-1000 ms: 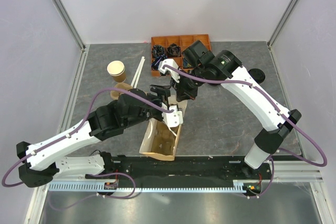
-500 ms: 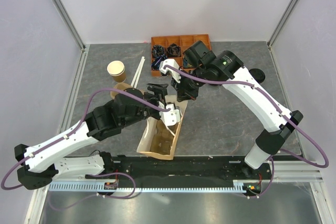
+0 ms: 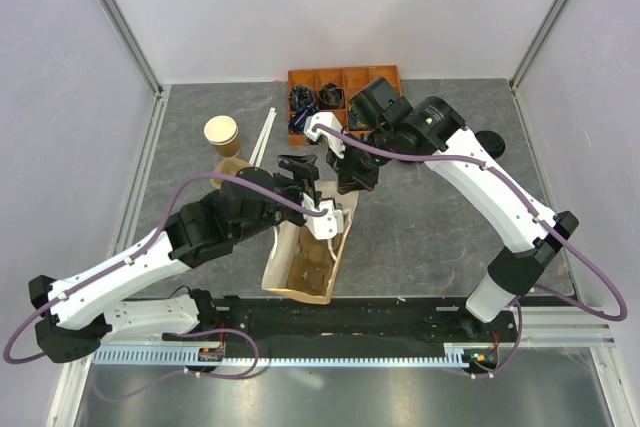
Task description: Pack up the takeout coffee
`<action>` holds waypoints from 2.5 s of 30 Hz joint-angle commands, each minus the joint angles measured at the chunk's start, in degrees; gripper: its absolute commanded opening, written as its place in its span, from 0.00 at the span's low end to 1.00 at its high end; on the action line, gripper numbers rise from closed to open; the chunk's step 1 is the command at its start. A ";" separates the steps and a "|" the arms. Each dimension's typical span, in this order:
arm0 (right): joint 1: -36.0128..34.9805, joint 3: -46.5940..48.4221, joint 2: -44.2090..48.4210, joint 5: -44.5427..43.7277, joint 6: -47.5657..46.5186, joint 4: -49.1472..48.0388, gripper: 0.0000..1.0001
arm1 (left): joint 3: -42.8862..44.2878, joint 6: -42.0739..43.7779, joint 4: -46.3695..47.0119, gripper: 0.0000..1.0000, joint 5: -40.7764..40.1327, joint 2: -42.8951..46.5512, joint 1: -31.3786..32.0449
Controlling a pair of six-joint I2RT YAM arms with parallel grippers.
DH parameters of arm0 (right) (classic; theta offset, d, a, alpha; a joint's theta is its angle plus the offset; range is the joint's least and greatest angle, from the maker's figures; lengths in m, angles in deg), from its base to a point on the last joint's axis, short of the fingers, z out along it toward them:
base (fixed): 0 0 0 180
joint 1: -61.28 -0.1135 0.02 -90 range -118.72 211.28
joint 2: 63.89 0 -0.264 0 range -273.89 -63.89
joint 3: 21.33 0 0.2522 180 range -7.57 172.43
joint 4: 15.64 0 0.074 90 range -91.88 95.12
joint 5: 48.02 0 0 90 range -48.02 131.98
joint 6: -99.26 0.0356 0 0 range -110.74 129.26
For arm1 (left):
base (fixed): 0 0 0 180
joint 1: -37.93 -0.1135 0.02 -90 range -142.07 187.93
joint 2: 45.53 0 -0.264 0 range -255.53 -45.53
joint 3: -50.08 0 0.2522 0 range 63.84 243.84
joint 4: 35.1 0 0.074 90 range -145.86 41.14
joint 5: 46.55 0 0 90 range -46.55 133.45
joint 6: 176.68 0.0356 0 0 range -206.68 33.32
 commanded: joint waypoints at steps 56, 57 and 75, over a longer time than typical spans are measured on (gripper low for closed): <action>20.14 3.88 -5.24 -4.04 -24.82 0.03 0.00 | 16.96 -53.33 -13.76 0.89 25.47 -9.93 -36.03; 21.54 3.97 -5.58 -4.04 -25.08 -0.06 0.00 | 17.05 -53.41 -13.68 0.89 26.34 -10.46 -36.12; 26.91 13.81 -15.16 -1.41 -31.41 -1.37 0.00 | 17.75 -54.03 -13.59 0.89 28.20 -13.36 -36.21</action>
